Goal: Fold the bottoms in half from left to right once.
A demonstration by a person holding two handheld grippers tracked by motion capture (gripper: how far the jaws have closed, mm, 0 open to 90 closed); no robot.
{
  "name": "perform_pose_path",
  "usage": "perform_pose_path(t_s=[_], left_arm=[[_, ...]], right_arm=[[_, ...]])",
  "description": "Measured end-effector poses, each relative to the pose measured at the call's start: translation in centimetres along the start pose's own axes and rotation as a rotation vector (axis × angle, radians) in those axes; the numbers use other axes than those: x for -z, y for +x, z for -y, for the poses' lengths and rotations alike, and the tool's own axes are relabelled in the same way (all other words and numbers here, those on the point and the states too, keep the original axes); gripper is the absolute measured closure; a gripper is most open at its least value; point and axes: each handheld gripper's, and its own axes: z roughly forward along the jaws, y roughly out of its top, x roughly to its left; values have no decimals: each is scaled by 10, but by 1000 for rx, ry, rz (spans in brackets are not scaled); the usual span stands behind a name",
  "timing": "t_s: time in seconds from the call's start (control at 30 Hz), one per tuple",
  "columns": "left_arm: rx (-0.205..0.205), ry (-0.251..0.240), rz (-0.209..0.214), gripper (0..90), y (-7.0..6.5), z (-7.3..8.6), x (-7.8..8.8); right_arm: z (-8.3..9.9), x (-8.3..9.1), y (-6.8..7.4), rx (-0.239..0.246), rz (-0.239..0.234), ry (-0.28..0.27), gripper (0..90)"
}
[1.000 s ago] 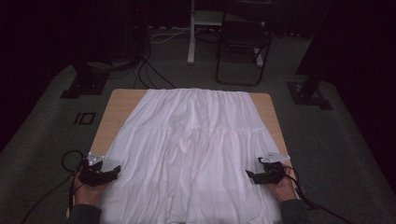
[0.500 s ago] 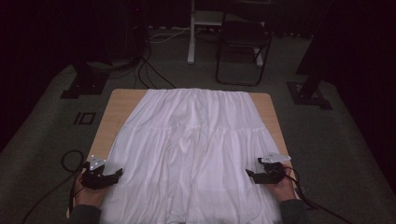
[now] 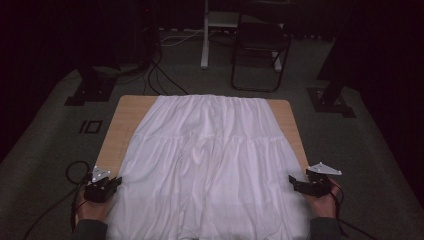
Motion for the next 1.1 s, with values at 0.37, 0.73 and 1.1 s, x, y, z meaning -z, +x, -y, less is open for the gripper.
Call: perform_pose_path(t_s=[0.37, 0.73, 1.1], left_arm=[[7, 3, 8, 862, 1, 0, 0], [-37, 32, -24, 872, 0, -4, 1], [70, -51, -141, 876, 50, -15, 22]], right_arm=[[7, -9, 8, 30, -27, 66, 135], [7, 3, -11, -14, 50, 74, 874], [11, 14, -34, -101, 119, 8, 873]])
